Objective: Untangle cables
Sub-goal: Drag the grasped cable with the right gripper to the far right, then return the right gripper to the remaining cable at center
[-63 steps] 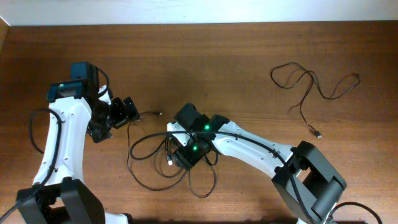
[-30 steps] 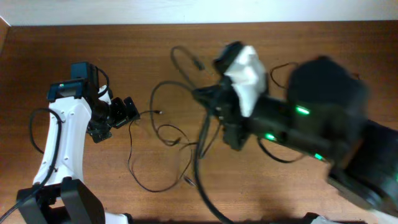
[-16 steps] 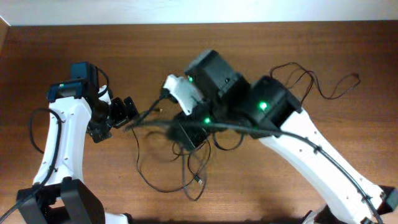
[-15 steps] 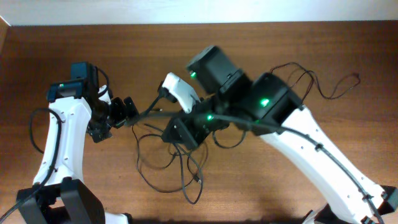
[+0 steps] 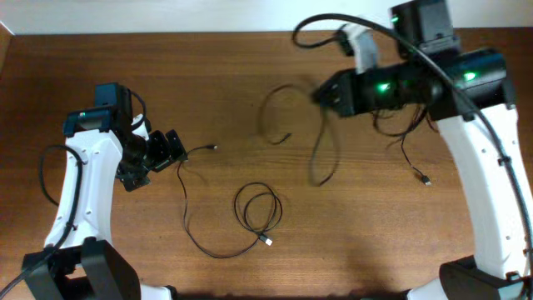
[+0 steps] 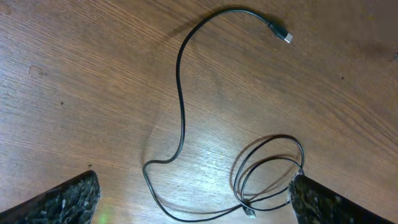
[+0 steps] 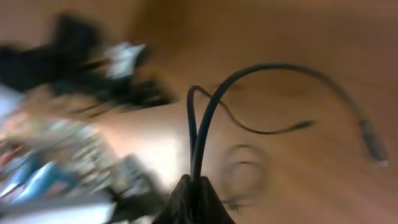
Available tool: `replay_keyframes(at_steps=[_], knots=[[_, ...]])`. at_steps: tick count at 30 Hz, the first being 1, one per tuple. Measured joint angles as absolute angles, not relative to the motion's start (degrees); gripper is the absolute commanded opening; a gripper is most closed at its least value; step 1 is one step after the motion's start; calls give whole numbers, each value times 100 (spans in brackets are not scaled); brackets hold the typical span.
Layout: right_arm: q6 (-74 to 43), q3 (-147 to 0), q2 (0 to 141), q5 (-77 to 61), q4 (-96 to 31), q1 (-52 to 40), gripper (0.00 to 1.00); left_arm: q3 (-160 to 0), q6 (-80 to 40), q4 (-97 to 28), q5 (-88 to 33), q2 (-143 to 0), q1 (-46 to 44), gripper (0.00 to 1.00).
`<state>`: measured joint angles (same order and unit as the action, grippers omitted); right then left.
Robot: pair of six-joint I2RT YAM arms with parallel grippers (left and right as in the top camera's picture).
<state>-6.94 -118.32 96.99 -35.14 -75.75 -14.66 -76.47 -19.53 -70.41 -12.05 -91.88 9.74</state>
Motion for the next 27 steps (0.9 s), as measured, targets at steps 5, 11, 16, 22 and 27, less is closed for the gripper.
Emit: replay_keyframes(at_steps=[5, 11, 16, 22, 27], knots=[[-676, -11832, 9703, -985, -7671, -403, 4, -7647, -1955, -7039, -1205, -9188, 974, 99], [-1549, -11819, 9708, -89, -7808, 1050, 4, -7647, -1955, -7039, -1205, -9188, 974, 99], [-1955, -11144, 9904, 67, -7679, 1599, 4, -7647, -1953, -7039, -1205, -9188, 974, 99], [-1981, -10224, 10801, -49, -7317, 1599, 94, -7647, -1955, -7041, -1205, -9188, 974, 99], [-1201, -10202, 11080, -869, -7306, 1599, 99, -7647, -1953, -7041, -1205, -9188, 974, 99]])
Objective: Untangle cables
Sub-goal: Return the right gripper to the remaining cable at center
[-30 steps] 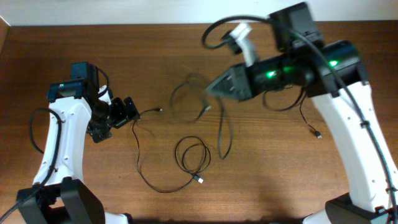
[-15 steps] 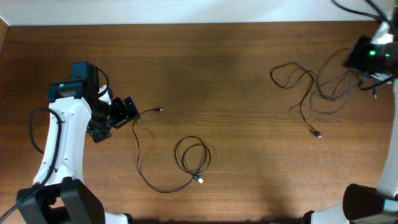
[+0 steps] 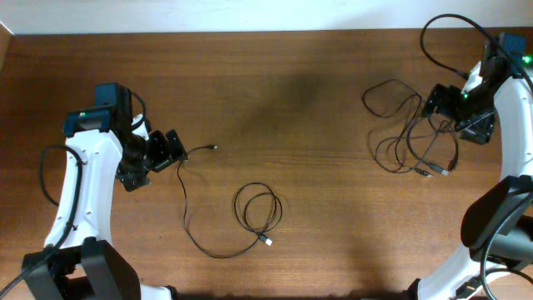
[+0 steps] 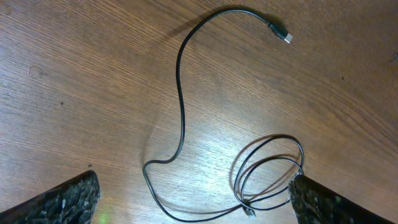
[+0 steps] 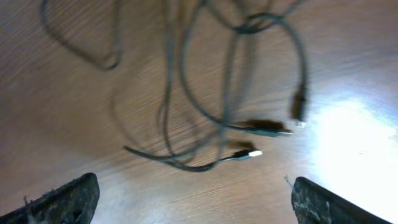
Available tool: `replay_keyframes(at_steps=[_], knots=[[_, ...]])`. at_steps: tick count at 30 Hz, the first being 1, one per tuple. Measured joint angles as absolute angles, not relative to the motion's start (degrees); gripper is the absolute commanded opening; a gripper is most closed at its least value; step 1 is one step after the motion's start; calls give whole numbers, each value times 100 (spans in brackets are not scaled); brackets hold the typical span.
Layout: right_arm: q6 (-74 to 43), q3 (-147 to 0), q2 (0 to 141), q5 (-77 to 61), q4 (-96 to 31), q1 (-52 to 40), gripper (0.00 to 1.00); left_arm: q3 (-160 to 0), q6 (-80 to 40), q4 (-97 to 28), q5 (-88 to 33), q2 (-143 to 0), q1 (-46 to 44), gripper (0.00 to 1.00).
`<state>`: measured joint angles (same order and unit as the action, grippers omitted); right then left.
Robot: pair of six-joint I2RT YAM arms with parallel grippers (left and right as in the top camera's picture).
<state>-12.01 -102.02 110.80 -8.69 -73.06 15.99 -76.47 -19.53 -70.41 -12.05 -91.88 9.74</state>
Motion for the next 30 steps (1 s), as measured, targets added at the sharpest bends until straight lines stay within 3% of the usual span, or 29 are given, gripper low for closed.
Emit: replay_keyframes(at_steps=[7, 11, 15, 16, 23, 30], knots=[[-556, -10182, 11093, -1809, -7802, 1518, 99, -7647, -1955, -7041, -1205, -9188, 974, 99], [-541, -9684, 11096, -1857, -7754, 1013, 99, -7647, -1953, -7039, -1205, -9188, 974, 99], [-530, -8750, 11098, -1986, -7365, 158, 100, -7647, -1957, -7041, -1227, -9188, 974, 99], [-534, -8493, 11109, -2086, -7172, -104, 95, -7647, -2038, -7043, -1378, -9188, 974, 99], [-541, -7664, 11139, -3164, -5996, -2097, 83, -7647, -2552, -6770, -1900, -9188, 974, 99], [-1671, -7623, 11148, -3387, -4355, -4222, 84, -7647, -3166, -6834, -259, -9188, 1111, 99]])
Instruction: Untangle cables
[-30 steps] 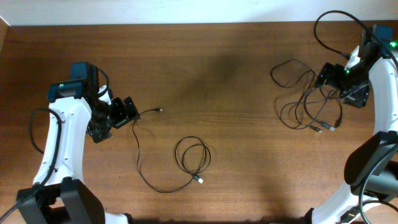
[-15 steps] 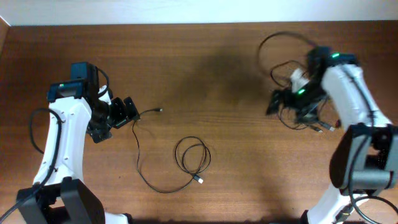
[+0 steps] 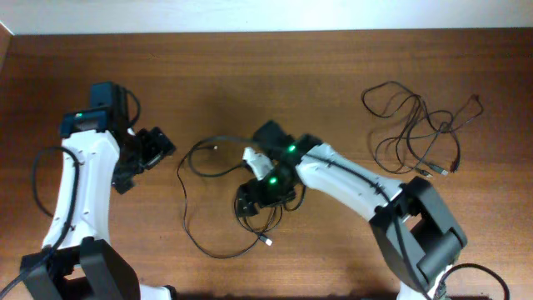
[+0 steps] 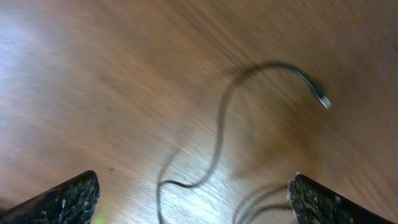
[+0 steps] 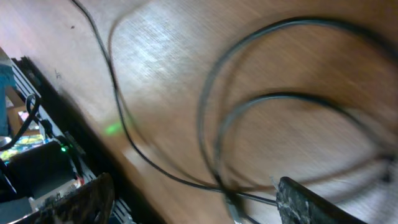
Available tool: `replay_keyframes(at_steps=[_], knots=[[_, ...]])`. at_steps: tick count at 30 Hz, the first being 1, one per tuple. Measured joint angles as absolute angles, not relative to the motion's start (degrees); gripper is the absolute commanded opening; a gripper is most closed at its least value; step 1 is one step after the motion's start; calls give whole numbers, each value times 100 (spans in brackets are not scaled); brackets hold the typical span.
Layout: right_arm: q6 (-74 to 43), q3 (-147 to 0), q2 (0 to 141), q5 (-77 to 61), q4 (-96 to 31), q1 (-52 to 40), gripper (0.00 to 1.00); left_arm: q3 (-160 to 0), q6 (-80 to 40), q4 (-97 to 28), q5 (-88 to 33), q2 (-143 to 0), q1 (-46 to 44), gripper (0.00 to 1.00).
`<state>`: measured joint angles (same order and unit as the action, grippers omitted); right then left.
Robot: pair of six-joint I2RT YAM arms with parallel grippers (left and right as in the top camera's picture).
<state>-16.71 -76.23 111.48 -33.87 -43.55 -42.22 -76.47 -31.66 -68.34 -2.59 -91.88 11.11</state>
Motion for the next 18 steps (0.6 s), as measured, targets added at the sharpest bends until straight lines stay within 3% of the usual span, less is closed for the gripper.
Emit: replay_keyframes(at_steps=[8, 18], knots=[[-3334, -7620, 11150, -2018, -3962, -4956, 84, -7634, -3500, -6888, -58, -9188, 1544, 99], [-4038, -7048, 11150, -1653, -3487, -4956, 84, -6504, -3500, -6788, -64, -9188, 1452, 99]])
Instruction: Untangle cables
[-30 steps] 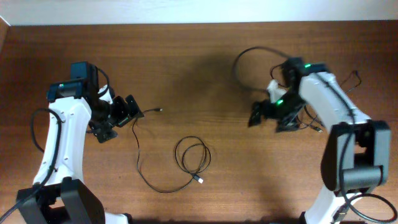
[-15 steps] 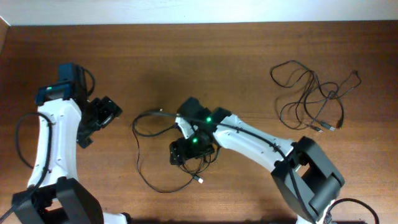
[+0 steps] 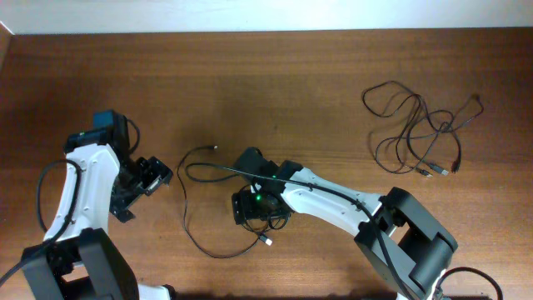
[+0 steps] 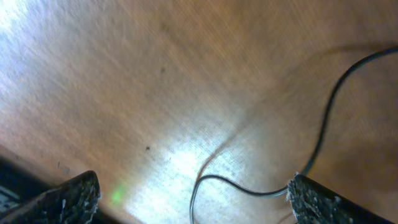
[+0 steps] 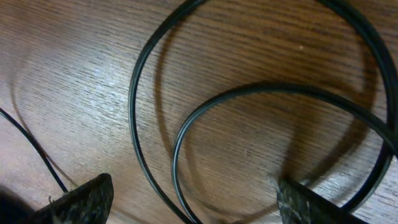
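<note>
A thin black cable [image 3: 185,208] lies left of centre on the table. One plug [image 3: 215,148] is at its far end, and a coil [image 3: 268,218] with a plug [image 3: 266,242] is at the near end. My right gripper [image 3: 255,207] hangs open low over the coil. The coil's loops [image 5: 186,137] pass between its fingers [image 5: 81,199]. My left gripper [image 3: 152,172] is open beside the cable's left bend. A stretch of that cable [image 4: 249,188] runs between its fingertips [image 4: 68,198]. A loose pile of other cables [image 3: 416,137] lies at the far right.
The brown wooden table [image 3: 316,92] reaches to a pale wall at the back. My right arm [image 3: 341,200] stretches across the middle from the near right. The left arm's base [image 3: 83,258] stands at the near left.
My right gripper has come closer to the coil, whose loops now show large and sharp. My left gripper has shifted toward the near edge, over the cable's left bend. Both stay open.
My right gripper was shut on a cable held up over the back middle of the table. Then it was open at the far right, with that cable lying in the pile there. Then it was open above the coil at the centre, where it now hangs lower.
</note>
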Available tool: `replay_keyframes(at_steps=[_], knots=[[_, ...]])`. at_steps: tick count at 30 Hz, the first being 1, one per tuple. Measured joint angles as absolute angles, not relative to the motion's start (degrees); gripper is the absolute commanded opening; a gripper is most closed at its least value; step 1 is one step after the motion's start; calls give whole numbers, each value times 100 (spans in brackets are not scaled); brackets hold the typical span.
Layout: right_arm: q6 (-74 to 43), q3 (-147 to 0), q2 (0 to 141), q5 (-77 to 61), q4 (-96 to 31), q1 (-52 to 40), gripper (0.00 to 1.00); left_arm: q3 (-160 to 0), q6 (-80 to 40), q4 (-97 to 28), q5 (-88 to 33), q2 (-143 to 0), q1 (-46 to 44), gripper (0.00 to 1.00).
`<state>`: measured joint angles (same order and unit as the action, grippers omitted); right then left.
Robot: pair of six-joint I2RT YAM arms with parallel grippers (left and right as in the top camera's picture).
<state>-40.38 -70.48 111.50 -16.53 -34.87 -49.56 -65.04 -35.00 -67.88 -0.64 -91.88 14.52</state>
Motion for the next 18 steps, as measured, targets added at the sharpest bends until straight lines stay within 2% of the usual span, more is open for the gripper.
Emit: replay_keyframes(at_steps=[4, 7, 12, 15, 18], knots=[[-4139, -7028, 11144, -1627, -3352, -4956, 89, -5861, -3216, -6108, -202, -9188, 1210, 99], [-4368, -7026, 11144, -1603, -3223, -4954, 90, -5026, -2655, -4906, -947, -9194, 642, 99], [-4532, -7026, 11144, -1577, -3212, -4921, 91, -4744, -2226, -4112, -1903, -9196, -150, 99], [-4539, -7024, 11135, -1640, -3232, -4698, 91, -4799, -1925, -4143, -2265, -9196, -311, 99], [-4471, -7015, 11137, -1879, -3190, -4534, 91, -5579, -1437, -5247, -2252, -9214, -235, 99]])
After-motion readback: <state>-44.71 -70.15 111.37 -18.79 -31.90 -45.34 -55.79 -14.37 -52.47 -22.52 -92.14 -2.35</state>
